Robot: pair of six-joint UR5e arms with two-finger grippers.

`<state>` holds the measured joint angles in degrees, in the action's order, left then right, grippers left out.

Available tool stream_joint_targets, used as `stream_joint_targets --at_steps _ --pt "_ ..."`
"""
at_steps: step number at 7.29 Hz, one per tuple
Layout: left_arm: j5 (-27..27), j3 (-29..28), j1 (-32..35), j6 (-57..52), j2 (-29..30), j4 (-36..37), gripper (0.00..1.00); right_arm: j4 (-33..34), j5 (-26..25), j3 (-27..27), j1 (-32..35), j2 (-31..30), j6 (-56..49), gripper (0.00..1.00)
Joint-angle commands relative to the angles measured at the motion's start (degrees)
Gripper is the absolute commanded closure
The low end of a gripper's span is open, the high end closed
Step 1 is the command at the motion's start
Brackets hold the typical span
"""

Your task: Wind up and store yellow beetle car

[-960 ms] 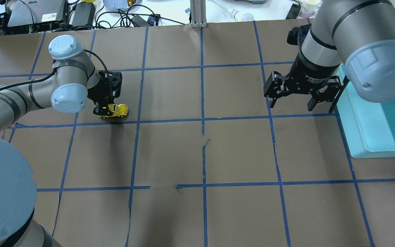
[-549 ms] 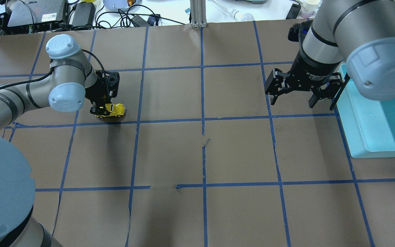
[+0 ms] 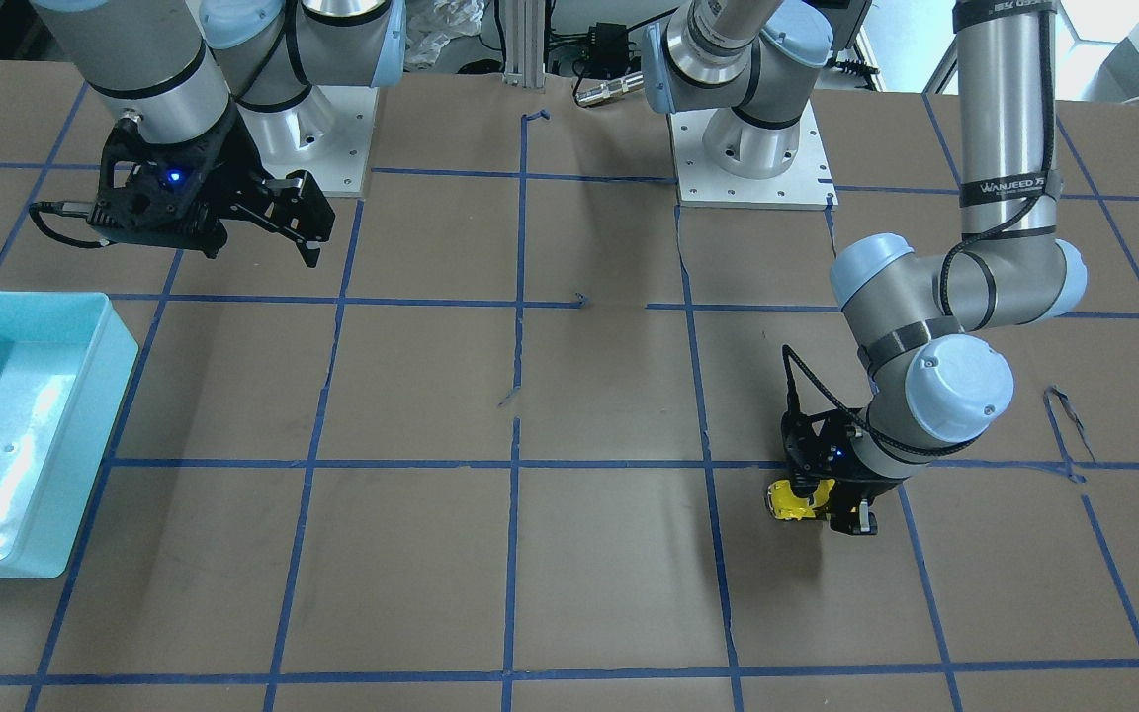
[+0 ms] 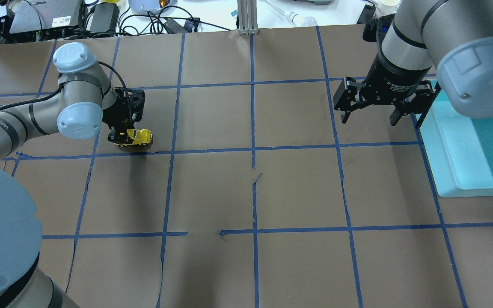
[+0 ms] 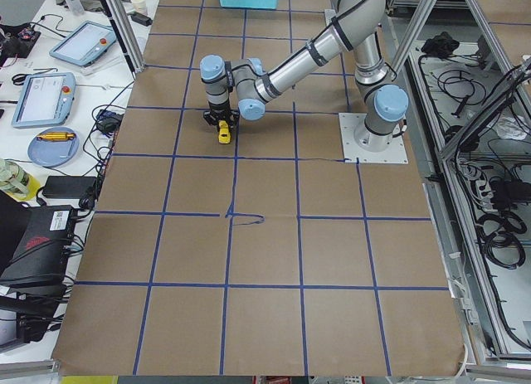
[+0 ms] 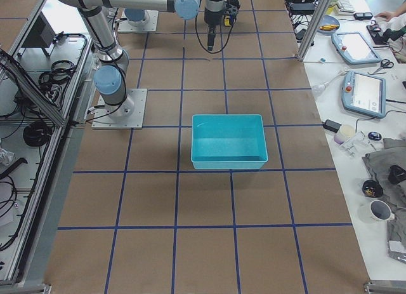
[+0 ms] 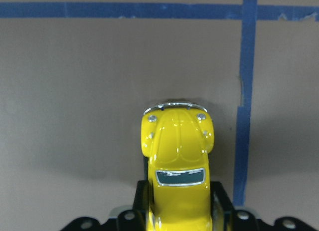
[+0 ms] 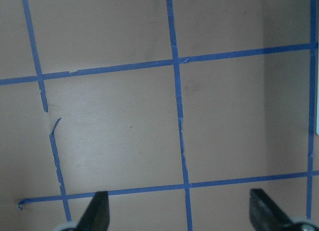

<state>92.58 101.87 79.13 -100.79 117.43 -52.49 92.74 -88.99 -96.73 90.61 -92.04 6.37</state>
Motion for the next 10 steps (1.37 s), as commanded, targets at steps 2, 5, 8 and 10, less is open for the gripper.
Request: stream_joint_targets --at_steps 2,5,8,10 --pt "0.50 0.00 -0.02 -0.02 0.00 0.02 1.00 0.07 -0.84 -0.57 0.00 0.02 0.75 0.00" --pt "0.41 0.00 -0.11 -2.02 0.08 0.11 1.00 1.56 -1.62 -0.65 -1.04 0.10 1.01 0.00" --pt "0.14 0.35 -2.57 -2.66 0.08 0.11 1.00 0.78 -1.89 -0.83 -2.46 0.10 0.23 0.00" --pt "0.23 0.43 -2.57 -2.66 0.08 0.11 1.00 0.43 -2.58 -0.92 -2.28 -0.16 0.14 0.00"
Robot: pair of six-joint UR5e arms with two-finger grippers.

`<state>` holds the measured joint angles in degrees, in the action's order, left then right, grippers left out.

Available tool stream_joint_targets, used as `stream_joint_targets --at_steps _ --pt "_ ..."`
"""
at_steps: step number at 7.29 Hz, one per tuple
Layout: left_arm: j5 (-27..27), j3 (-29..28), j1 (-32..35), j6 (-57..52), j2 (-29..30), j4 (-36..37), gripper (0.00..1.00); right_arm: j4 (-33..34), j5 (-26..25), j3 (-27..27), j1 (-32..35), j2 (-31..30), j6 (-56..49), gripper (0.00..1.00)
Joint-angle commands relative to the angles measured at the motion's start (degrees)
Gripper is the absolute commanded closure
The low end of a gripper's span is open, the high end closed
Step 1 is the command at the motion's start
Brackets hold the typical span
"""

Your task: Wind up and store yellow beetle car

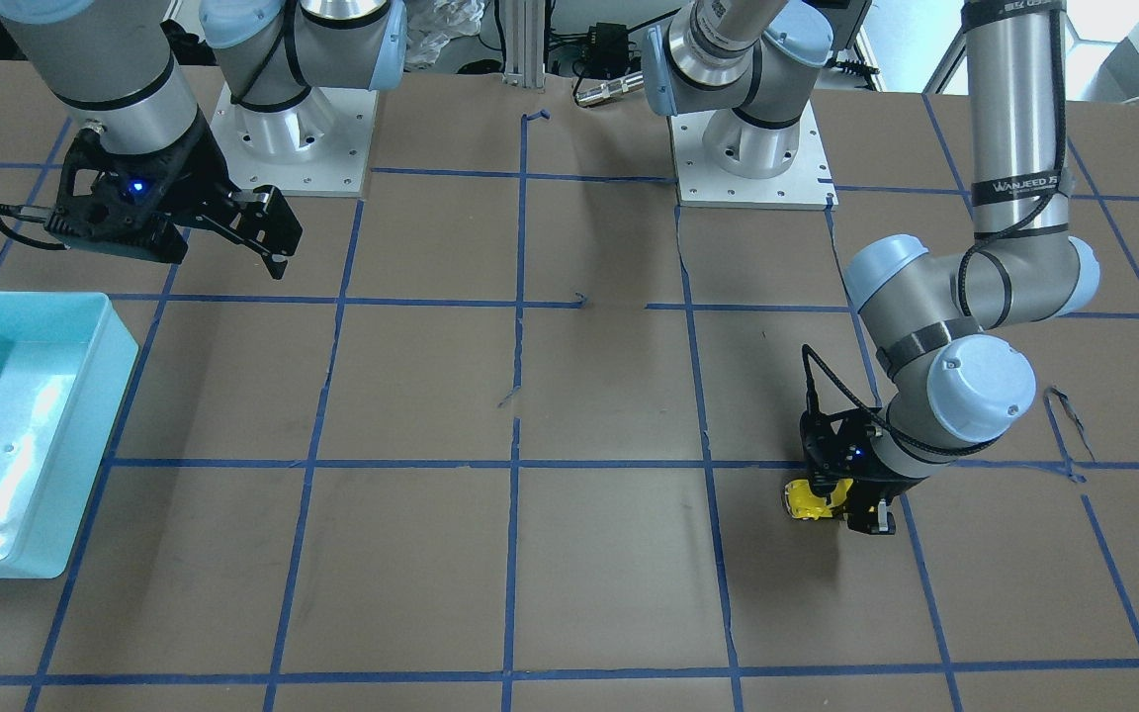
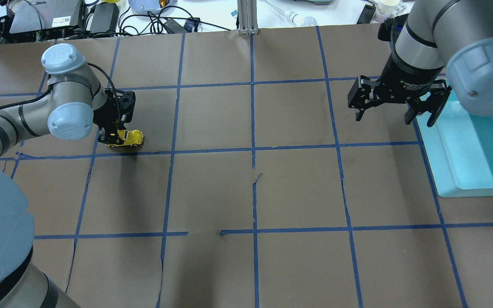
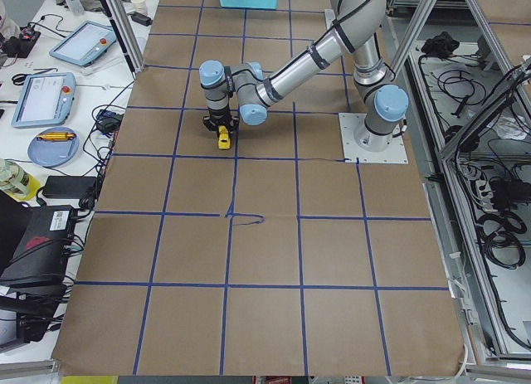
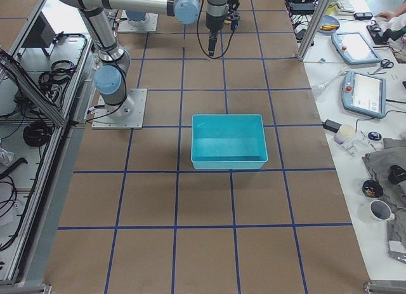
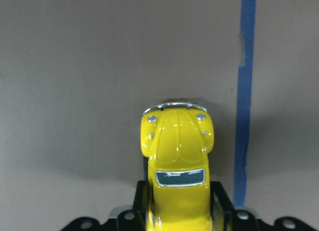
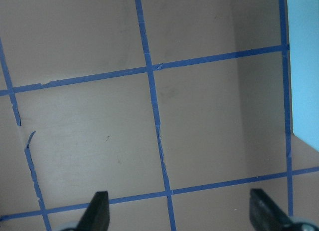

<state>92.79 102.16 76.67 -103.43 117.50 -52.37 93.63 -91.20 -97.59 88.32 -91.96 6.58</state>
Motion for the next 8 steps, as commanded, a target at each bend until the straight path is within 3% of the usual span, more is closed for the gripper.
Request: stream_joint_targets --at_steps 1,2,3,4,5,8 --pt "0.02 0.14 -0.12 0.07 0.01 -0.01 1.00 -0.81 -2.91 -0.14 0.10 -0.41 0.36 0.00" --pt "-0.07 0.05 -0.12 0.07 0.01 -0.01 0.66 -0.56 -7.02 1.60 -0.08 -1.98 0.19 0.00" --pt "-0.15 -0.03 -0.12 0.68 -0.08 -0.53 0.16 -0.55 -6.28 2.49 0.27 -3.74 -0.25 0.00" --pt "-0.07 -0.03 -0.12 1.03 -0.17 -0.54 0.03 -0.82 -2.45 1.45 0.79 -0.19 -0.16 0.00" --pt "-0.07 -0.30 -0.12 1.03 -0.17 -0.54 0.02 -0.03 2.03 0.92 0.45 3.07 0.36 0.00" --pt "0.02 -0.39 -0.12 1.21 -0.35 -0.54 0.01 0.06 2.07 0.04 0.80 4.15 0.63 0.00"
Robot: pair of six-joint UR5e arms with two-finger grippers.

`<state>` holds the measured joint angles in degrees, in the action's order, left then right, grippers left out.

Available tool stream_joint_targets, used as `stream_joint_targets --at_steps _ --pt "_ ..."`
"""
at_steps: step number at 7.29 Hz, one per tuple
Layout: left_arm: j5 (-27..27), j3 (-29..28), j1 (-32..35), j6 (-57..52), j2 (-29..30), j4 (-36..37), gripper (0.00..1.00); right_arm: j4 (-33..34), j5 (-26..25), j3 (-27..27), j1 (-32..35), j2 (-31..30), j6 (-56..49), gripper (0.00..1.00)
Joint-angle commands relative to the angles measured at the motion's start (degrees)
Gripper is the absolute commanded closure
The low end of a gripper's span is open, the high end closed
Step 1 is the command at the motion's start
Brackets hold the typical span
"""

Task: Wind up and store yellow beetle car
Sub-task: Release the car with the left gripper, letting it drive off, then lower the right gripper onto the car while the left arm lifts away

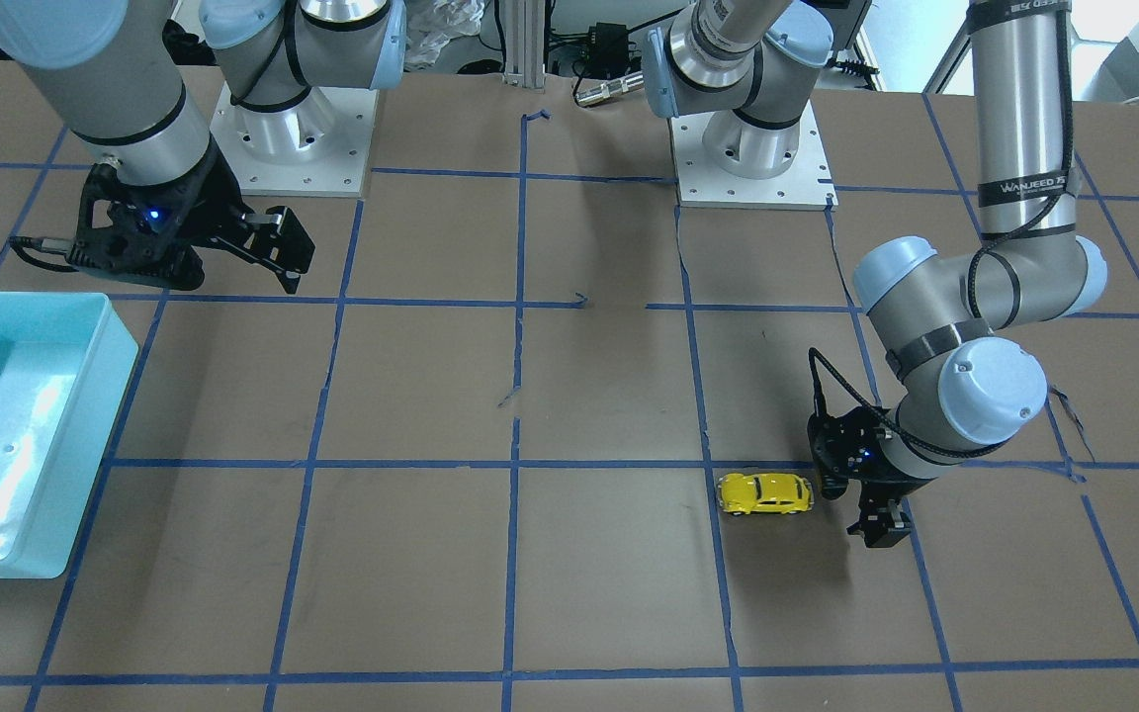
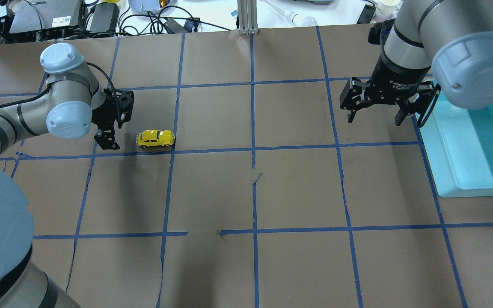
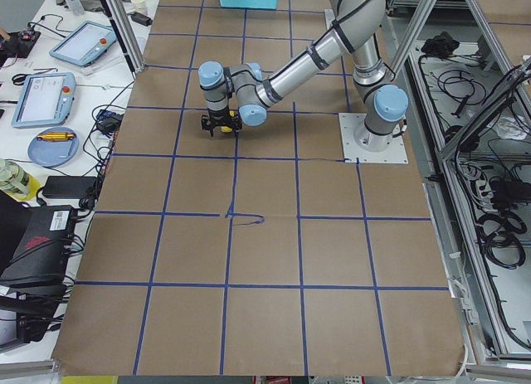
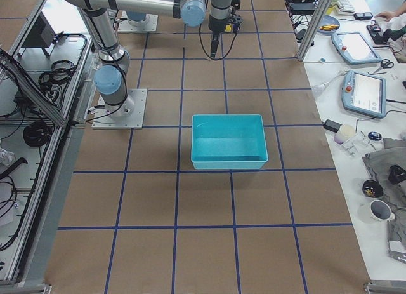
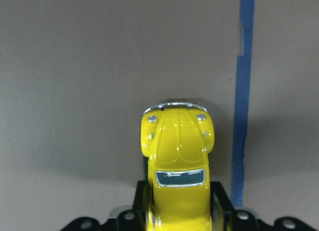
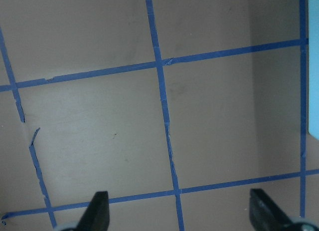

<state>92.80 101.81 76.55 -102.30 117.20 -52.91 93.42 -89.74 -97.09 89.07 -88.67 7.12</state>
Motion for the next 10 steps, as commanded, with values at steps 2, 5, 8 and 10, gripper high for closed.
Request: stream_joint_targets --at_steps 2,5,8,10 --pt "-0.08 0.05 0.00 0.17 -0.04 0.00 0.01 0.36 0.79 -0.47 0.05 0.87 -0.70 0.00" --pt "-0.08 0.05 0.00 0.17 0.05 0.00 0.00 0.27 -0.25 -0.65 0.05 1.05 -0.87 0.00" --pt "-0.69 0.23 2.19 11.70 -2.58 -0.26 0.00 0.36 -0.44 -2.65 0.05 0.96 -0.79 0.00" --pt "-2.70 0.49 7.88 32.98 -7.31 -1.76 0.00 0.54 -0.18 -3.28 -0.39 1.13 -0.88 0.00"
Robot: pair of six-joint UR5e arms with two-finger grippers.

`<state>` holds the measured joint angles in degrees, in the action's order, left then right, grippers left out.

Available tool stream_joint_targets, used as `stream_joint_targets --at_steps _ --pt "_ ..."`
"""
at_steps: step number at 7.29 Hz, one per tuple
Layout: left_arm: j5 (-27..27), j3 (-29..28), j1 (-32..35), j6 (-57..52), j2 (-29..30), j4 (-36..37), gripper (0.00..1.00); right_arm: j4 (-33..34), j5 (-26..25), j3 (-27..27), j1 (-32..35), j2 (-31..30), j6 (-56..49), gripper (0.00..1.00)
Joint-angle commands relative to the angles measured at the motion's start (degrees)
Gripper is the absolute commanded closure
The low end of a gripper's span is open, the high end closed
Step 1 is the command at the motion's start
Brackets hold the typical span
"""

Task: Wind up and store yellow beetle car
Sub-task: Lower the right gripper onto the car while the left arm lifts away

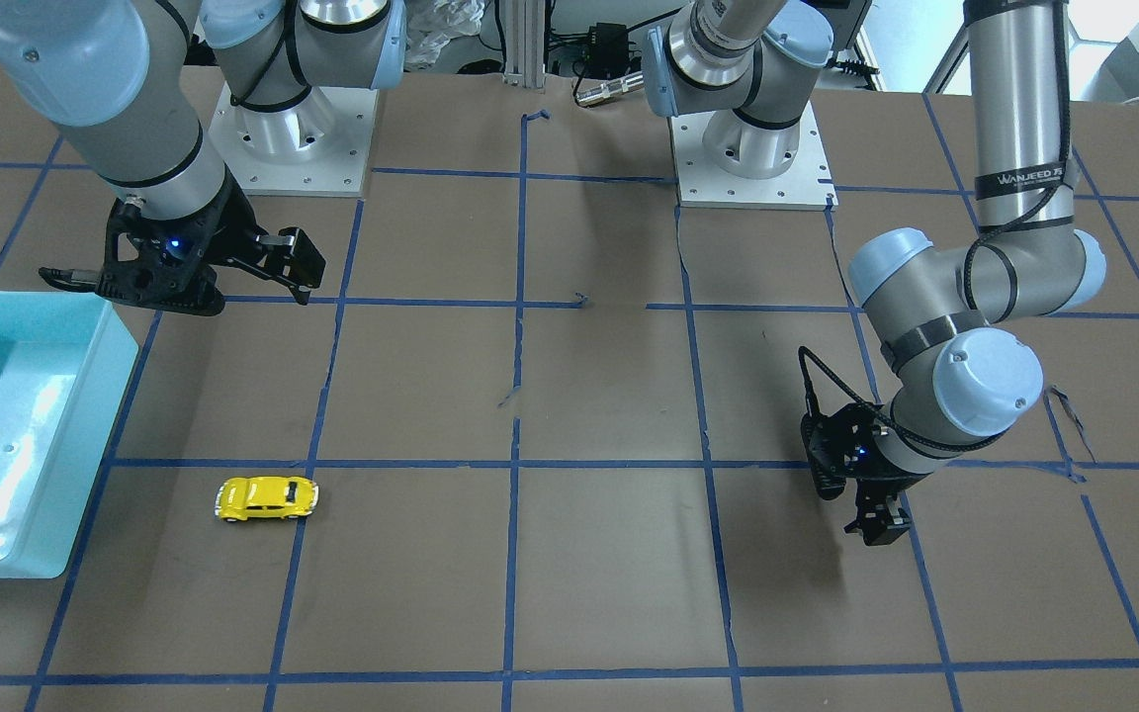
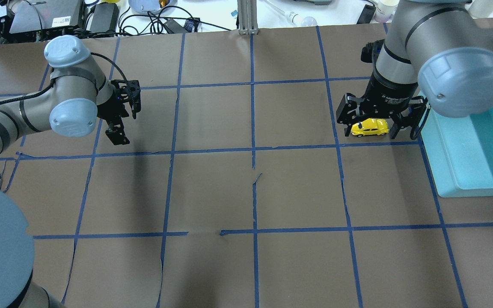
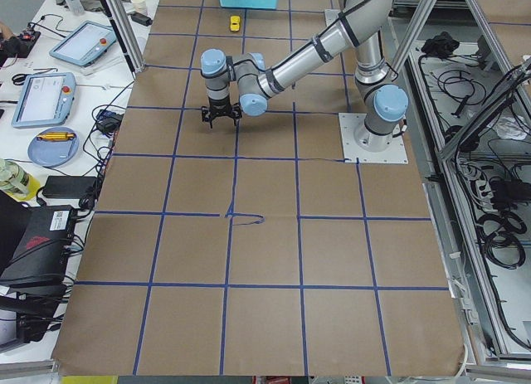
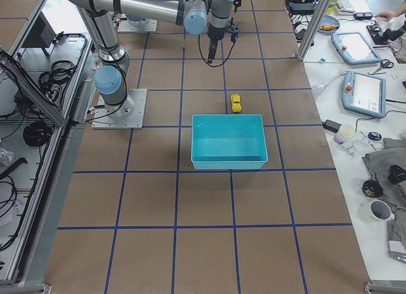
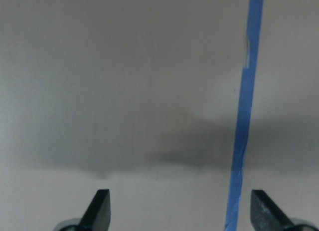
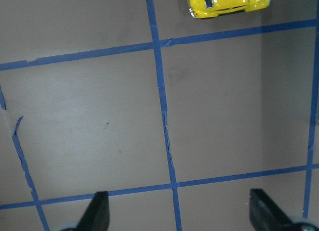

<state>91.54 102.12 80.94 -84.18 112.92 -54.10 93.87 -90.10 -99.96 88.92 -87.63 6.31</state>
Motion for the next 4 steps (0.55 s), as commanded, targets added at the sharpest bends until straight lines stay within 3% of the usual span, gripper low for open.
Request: stream_joint_targets --at_steps 1,2,4 --pt "-1.80 -0.34 7.35 30.58 -6.28 -0.56 0.00 2.52 0.28 -0.41 -0.32 0.09 -0.51 0.00" --pt "-1.45 -0.51 11.22 37.00 -9.88 -2.04 0.00 4.55 0.02 -1.02 -0.32 0.44 -5.03 0.00" --pt "-1.97 -0.60 14.76 51.13 -16.12 -5.39 0.00 6.13 -6.45 -1.55 -0.50 0.97 -20.21 0.00"
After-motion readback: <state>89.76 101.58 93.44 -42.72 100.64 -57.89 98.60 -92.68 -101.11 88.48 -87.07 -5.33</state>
